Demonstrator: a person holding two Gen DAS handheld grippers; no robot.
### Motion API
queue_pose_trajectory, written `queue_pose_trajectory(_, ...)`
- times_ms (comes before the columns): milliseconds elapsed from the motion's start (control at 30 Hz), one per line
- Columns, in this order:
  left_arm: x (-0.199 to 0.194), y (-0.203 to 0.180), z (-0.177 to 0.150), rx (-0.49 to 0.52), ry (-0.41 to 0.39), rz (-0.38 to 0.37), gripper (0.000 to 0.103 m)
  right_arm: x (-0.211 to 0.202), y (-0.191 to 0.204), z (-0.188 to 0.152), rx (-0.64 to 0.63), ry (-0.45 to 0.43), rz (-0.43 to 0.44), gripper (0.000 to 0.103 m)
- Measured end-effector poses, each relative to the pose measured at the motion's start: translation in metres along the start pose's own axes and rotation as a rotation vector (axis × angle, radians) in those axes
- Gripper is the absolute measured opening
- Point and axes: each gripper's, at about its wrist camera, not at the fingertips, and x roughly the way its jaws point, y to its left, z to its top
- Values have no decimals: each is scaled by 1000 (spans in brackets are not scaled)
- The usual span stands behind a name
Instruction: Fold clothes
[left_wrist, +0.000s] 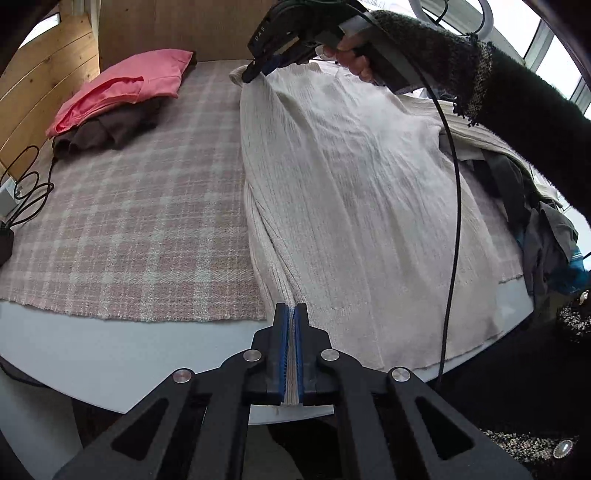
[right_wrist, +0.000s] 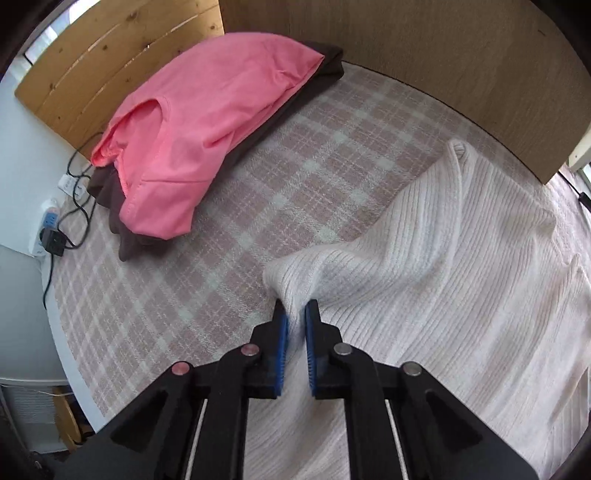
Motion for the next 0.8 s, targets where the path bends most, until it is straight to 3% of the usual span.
queue_pose_trajectory(133,-25,-29,18,75,-41,-53,3,-53,-60,-27,205,-152,189,8)
queue_pose_trajectory(267,-16,-66,30,188,12,-157,3,-74,-122,-73,395,-241,243,8)
queue_pose_trajectory(300,-8,-70,29,202,49,-166,4,-71,-135,-82,426,-221,236,9)
queue_pose_trajectory(367,7,-78,27,229,127,-181,4,-58,-160,-95,467,-81,134,12)
queue_pose_trajectory(400,4,-75,29,227,124,-176,5,-57,-167,-100,473,-27,88,14)
queue_pose_trajectory(433,-1,-72,30,223,117,-170,5,-61,-172,-103,463,-26,74,14)
queue_pose_trajectory(567,-10,-54,46,179,71,-140,4,-106,-155,-91,316,-201,61,21)
queue_pose_trajectory(633,2,-52,52,176,75,-155,5,-105,-137,-79,242,-220,104,21)
queue_pose_trajectory(700,22,-55,57,182,83,-171,8,-89,-123,-68,204,-187,108,21)
queue_pose_trajectory(800,48,-59,52,204,167,-137,9,-40,-121,-66,220,-18,80,21)
